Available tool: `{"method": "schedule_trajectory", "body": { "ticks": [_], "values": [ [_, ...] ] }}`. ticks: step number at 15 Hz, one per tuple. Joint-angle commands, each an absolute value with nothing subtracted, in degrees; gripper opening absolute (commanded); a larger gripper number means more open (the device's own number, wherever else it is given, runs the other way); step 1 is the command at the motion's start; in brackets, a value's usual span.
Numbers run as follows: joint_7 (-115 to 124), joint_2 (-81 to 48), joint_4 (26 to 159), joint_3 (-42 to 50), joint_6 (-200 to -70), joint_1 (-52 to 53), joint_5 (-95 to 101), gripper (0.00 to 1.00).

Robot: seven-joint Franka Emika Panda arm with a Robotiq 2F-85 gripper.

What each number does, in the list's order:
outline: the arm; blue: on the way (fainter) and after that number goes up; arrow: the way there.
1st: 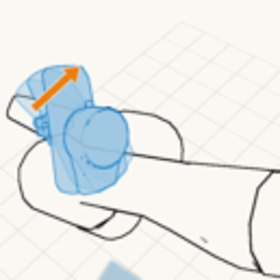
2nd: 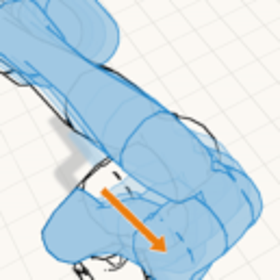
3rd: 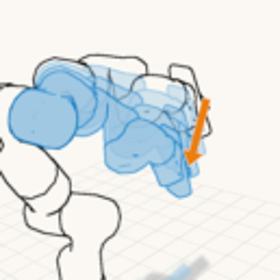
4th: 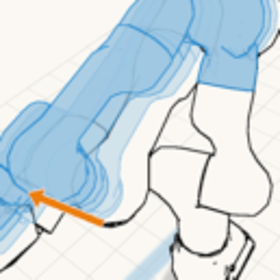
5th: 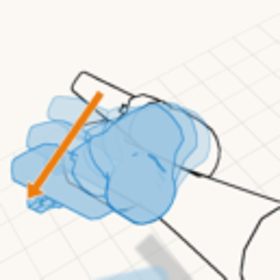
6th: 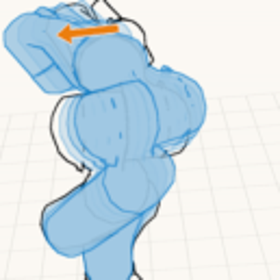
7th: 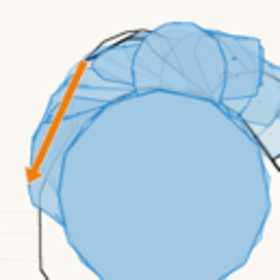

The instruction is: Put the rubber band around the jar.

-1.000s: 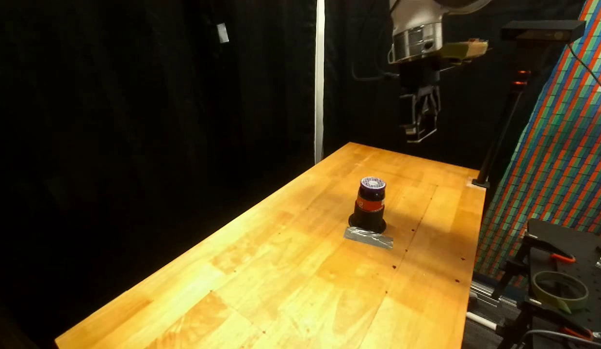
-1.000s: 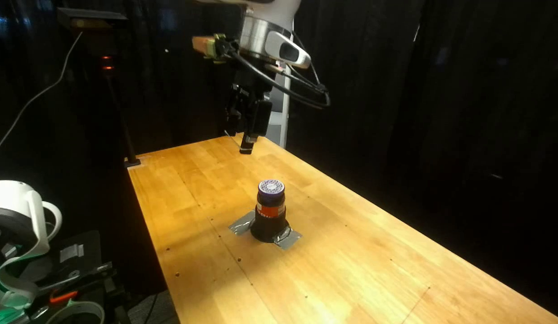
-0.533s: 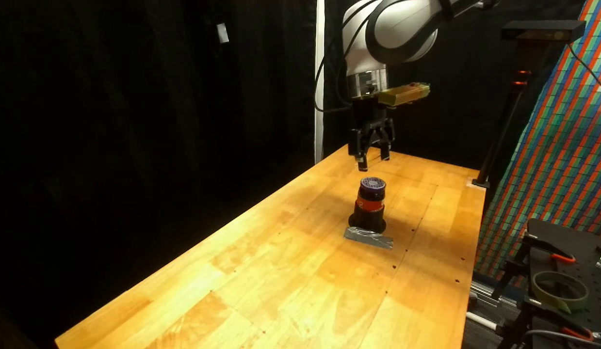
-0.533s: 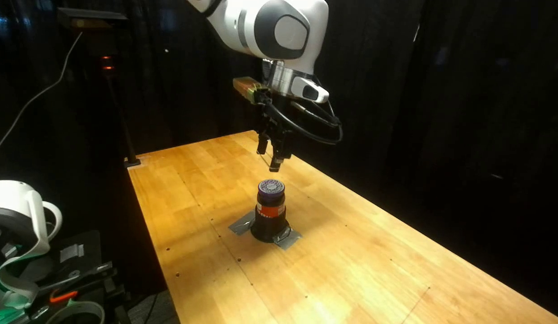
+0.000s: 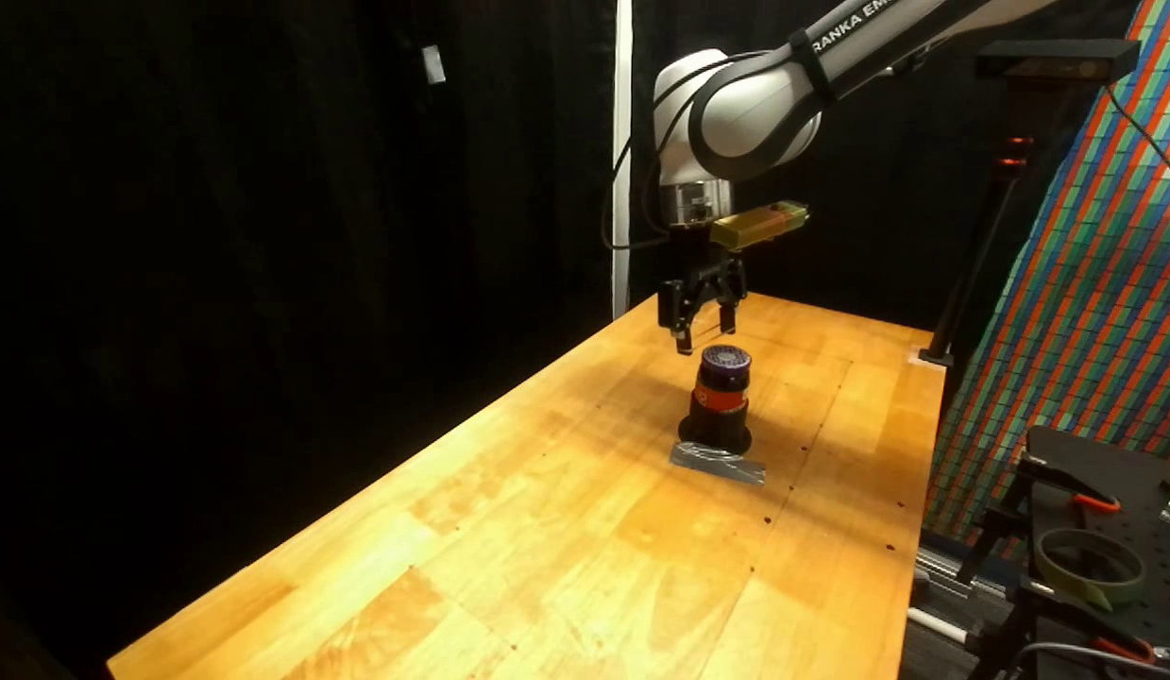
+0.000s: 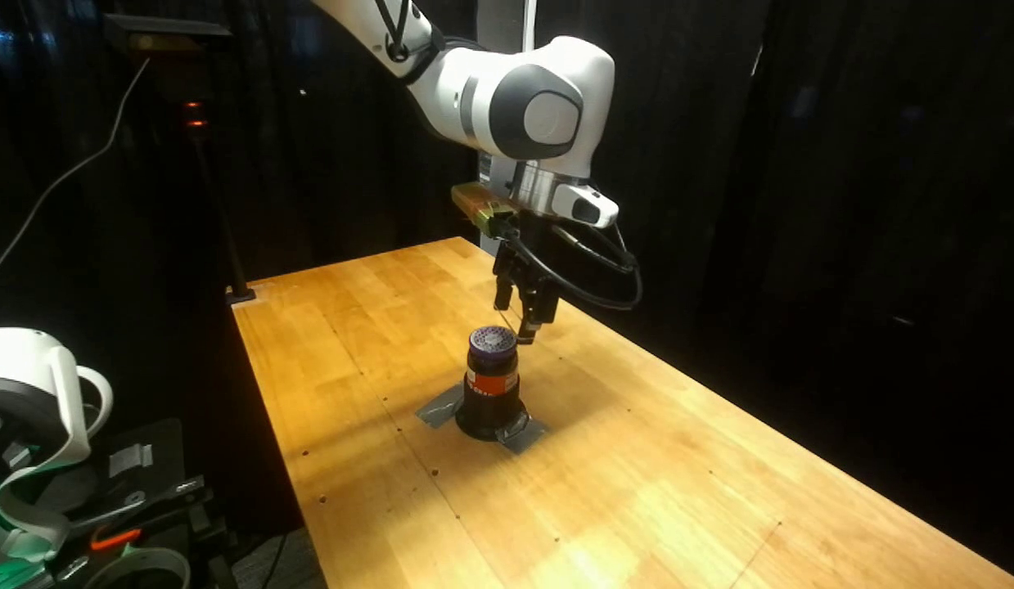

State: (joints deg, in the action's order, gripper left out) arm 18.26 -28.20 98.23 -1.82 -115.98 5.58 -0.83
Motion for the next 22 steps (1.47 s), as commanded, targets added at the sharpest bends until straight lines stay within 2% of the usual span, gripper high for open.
{"method": "schedule_trajectory", "body": {
  "ticks": [1, 8, 15, 22],
  "values": [
    [18.9, -30.7, 96.3, -0.8, -116.3, 6.8, 0.2, 1.00],
    [19.1, -30.9, 98.0, -0.3, -116.0, 7.2, 0.2, 1.00],
    [17.6, -26.7, 101.8, -0.3, -108.7, 5.6, -1.6, 1.00],
    [16.5, -25.1, 106.2, -0.8, -110.9, 4.9, -4.4, 1.00]
  ]
}}
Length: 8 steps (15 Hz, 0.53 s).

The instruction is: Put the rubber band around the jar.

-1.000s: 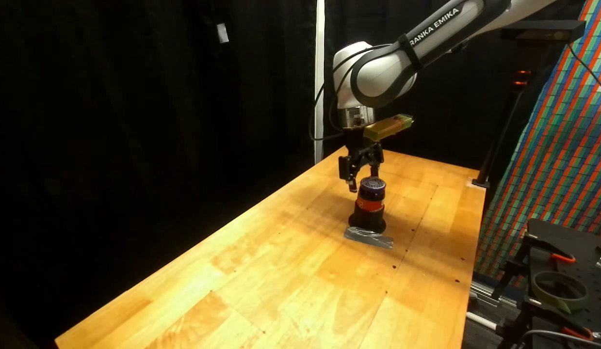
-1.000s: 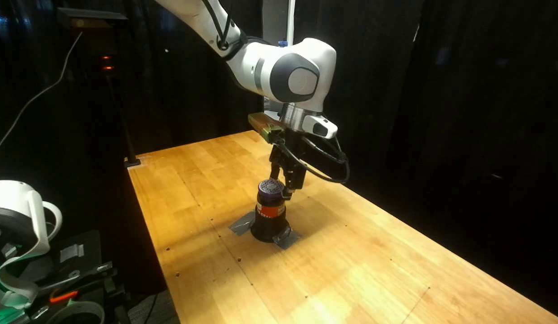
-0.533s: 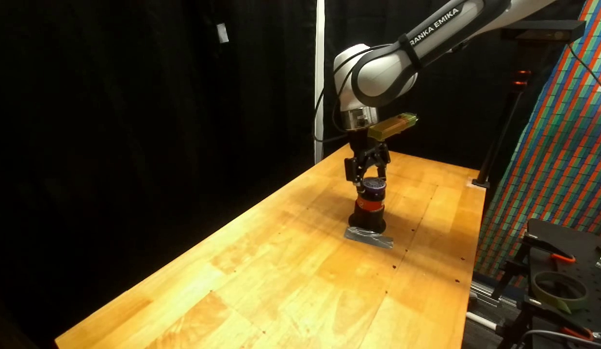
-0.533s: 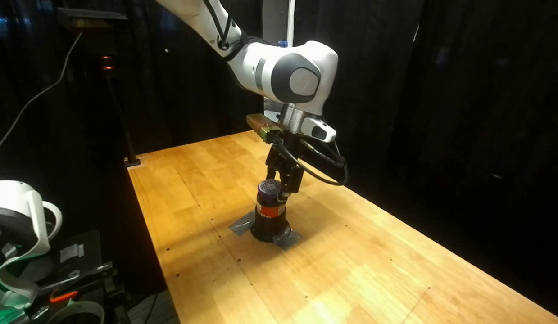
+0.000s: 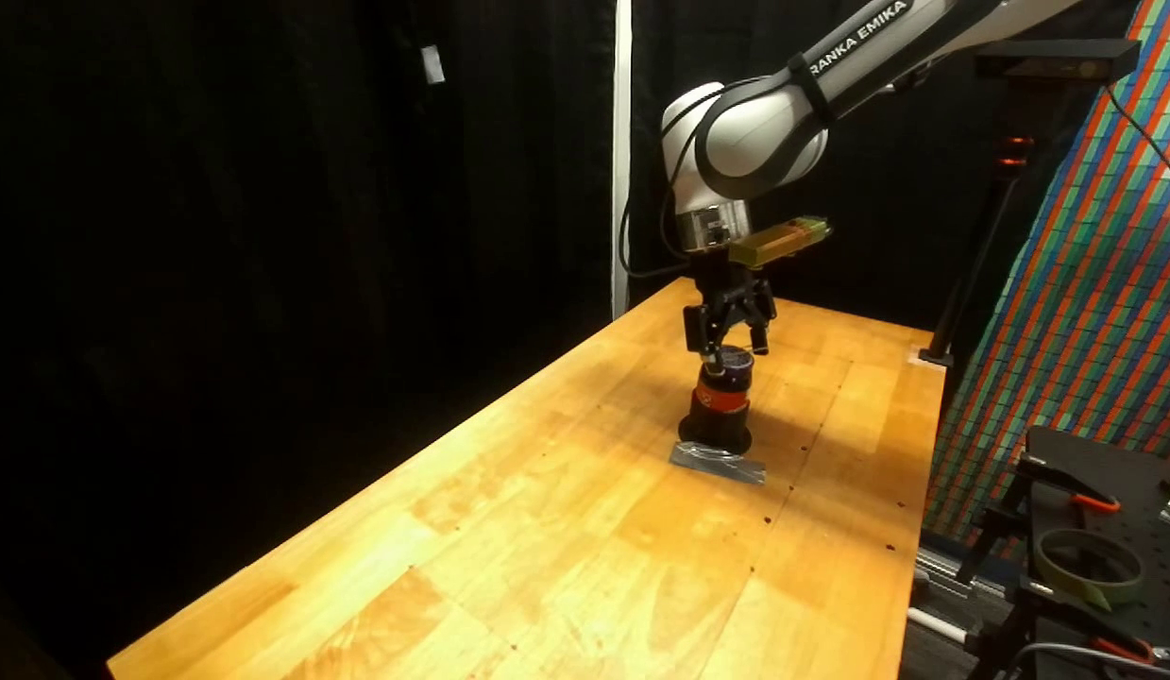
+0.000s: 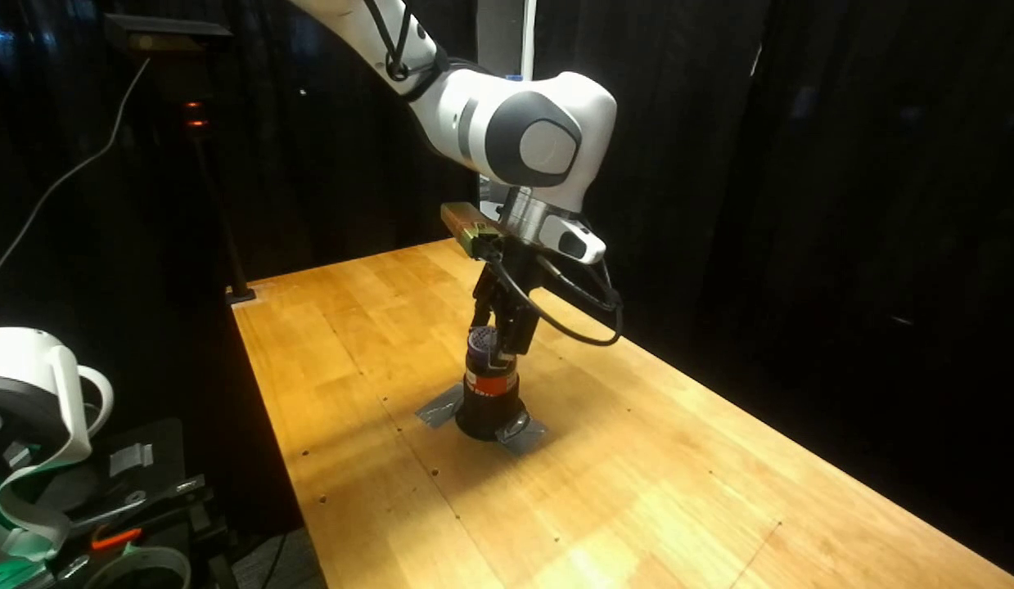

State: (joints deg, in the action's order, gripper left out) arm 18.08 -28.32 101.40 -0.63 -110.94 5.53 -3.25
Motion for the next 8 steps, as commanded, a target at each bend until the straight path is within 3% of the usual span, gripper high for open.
{"method": "schedule_trajectory", "body": {
  "ticks": [1, 8],
  "values": [
    [16.5, -24.9, 106.8, -0.8, -111.2, 5.0, -4.5, 1.00],
    [14.6, -22.5, 110.8, -0.8, -114.2, 4.2, -6.5, 1.00]
  ]
}}
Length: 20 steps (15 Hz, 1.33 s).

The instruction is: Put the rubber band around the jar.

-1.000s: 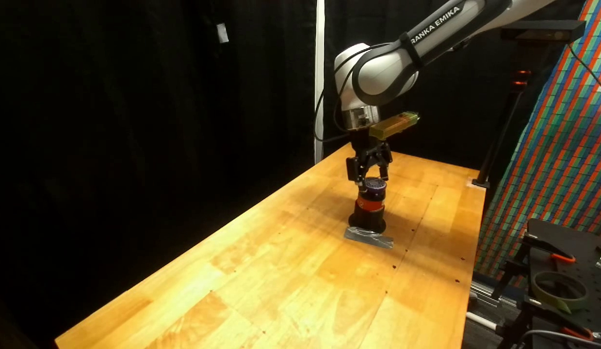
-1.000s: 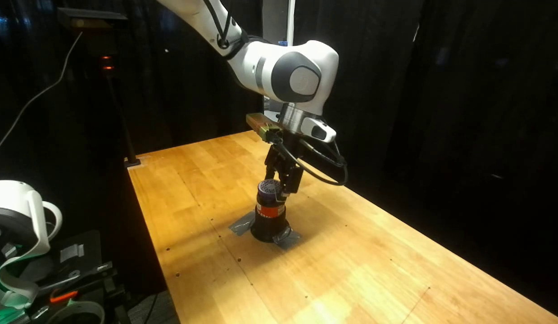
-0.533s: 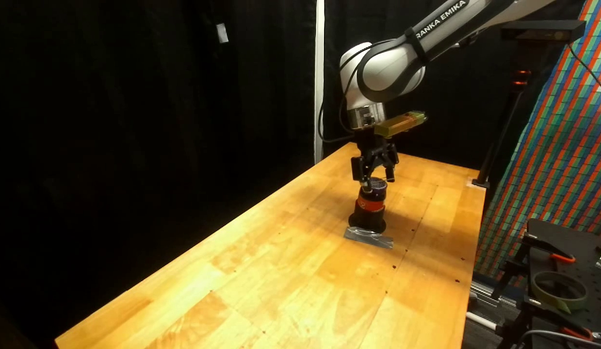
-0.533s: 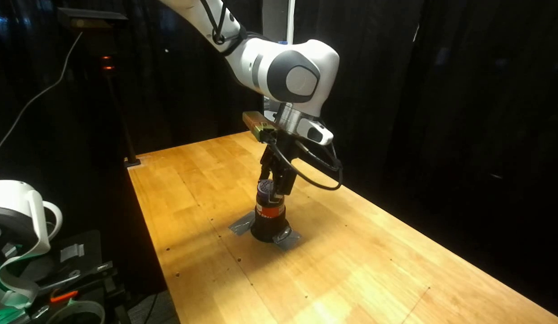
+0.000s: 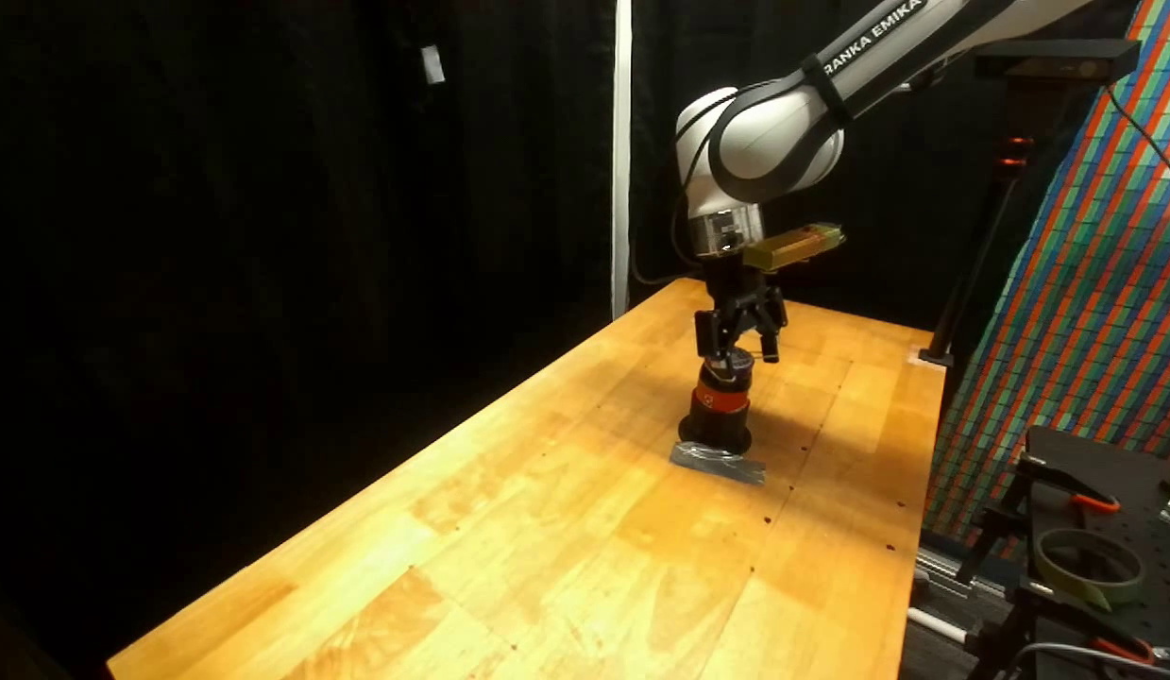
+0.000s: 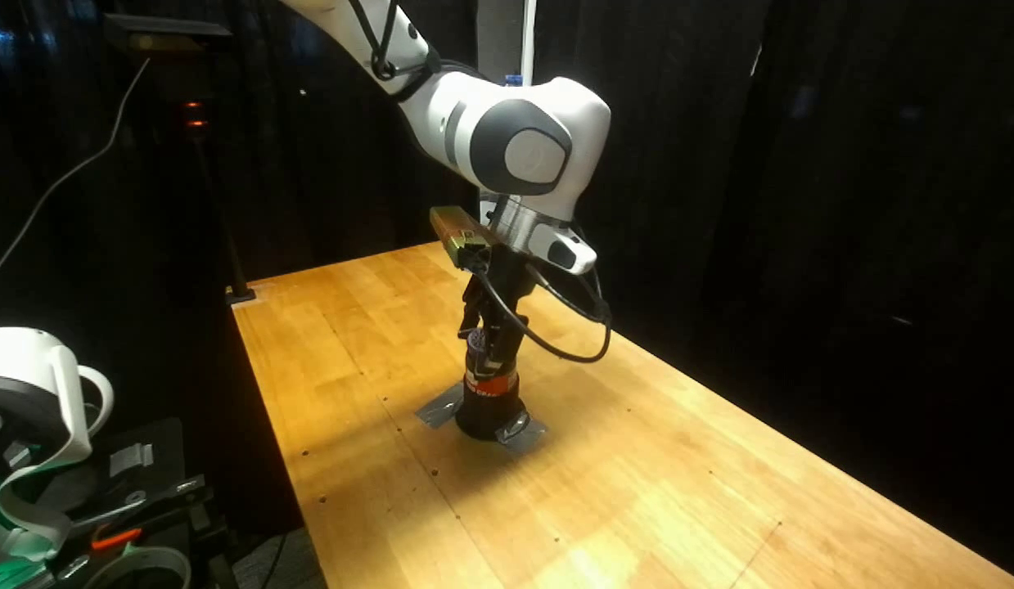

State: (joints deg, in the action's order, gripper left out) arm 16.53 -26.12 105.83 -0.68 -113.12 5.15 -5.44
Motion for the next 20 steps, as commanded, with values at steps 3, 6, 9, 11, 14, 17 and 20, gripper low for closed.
{"method": "schedule_trajectory", "body": {
  "ticks": [3, 6, 9, 11, 14, 17, 20],
  "values": [
    [13.5, -21.8, 112.5, -0.8, -117.2, 3.9, -7.0, 1.00],
    [12.4, -20.6, 114.6, -0.7, -119.0, 3.3, -7.9, 1.00],
    [11.4, -19.2, 116.7, -0.5, -120.1, 2.5, -9.3, 1.00],
    [10.5, -18.2, 118.1, -0.5, -120.8, 2.0, -10.2, 1.00],
    [10.2, -17.0, 120.2, -0.2, -120.7, 1.5, -10.4, 1.00],
    [10.4, -15.8, 122.6, 0.0, -123.1, 1.2, -10.4, 1.00],
    [10.5, -14.5, 126.0, -0.6, -130.5, 1.2, -12.4, 0.66]
  ]
}}
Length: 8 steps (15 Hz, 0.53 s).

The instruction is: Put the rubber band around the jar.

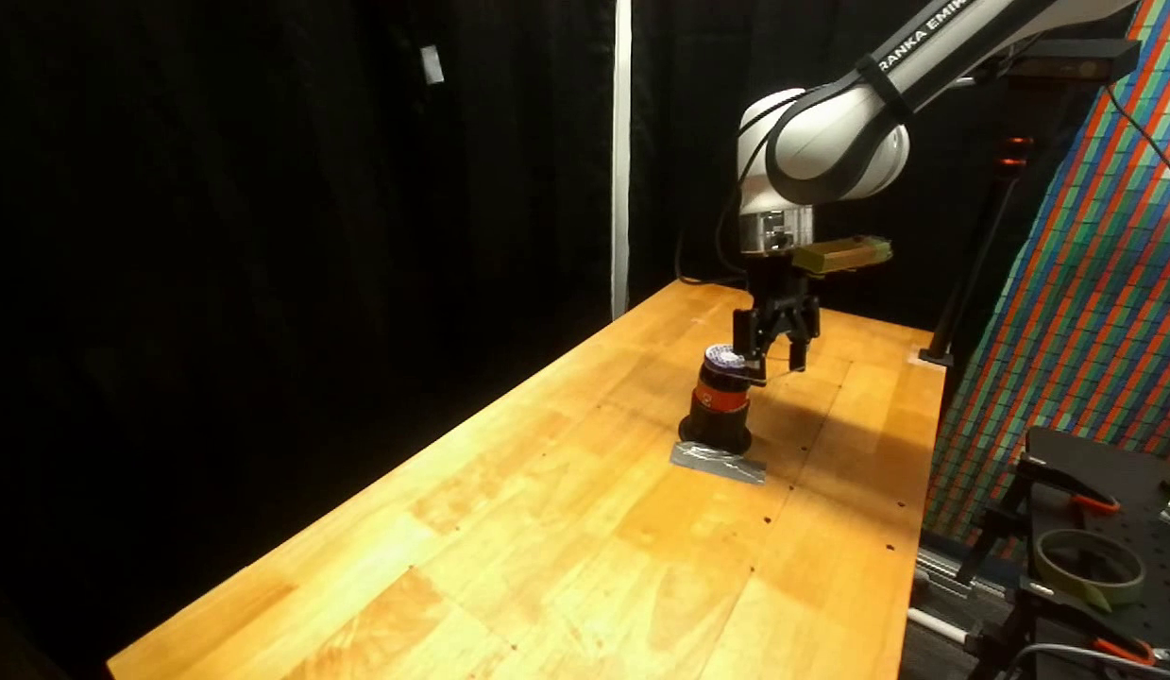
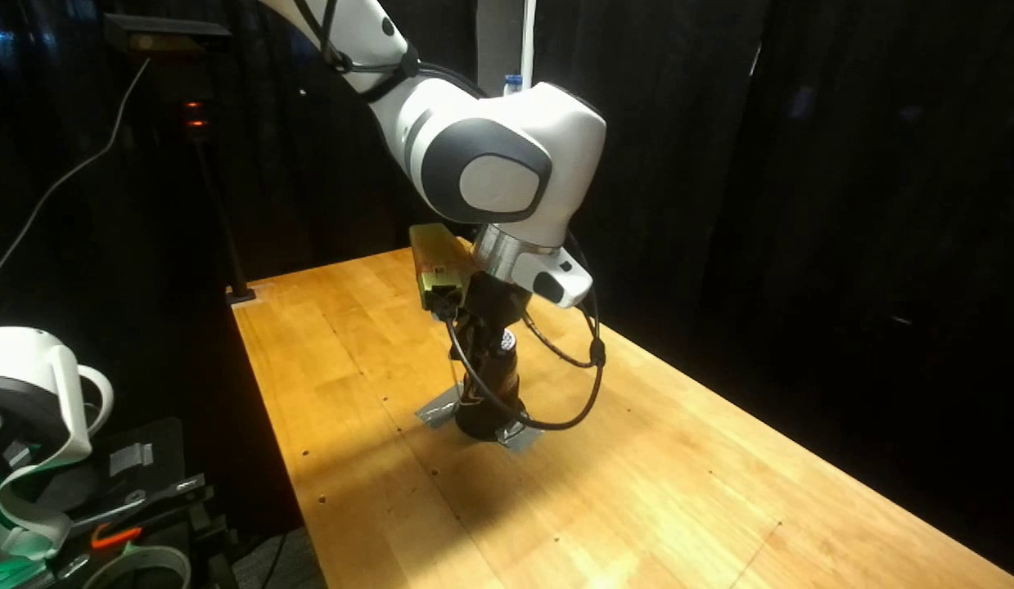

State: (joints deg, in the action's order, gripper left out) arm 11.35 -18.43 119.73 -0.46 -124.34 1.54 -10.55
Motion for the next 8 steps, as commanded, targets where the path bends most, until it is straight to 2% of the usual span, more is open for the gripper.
{"method": "schedule_trajectory", "body": {
  "ticks": [1, 7, 8],
  "values": [
    [10.4, -13.9, 127.1, -0.9, -132.6, 1.3, -13.0, 0.59],
    [9.6, -10.2, 134.4, -1.9, -144.8, 1.7, -13.4, 0.11],
    [9.2, -9.8, 135.5, -2.0, -146.7, 1.6, -13.6, 0.12]
  ]
}}
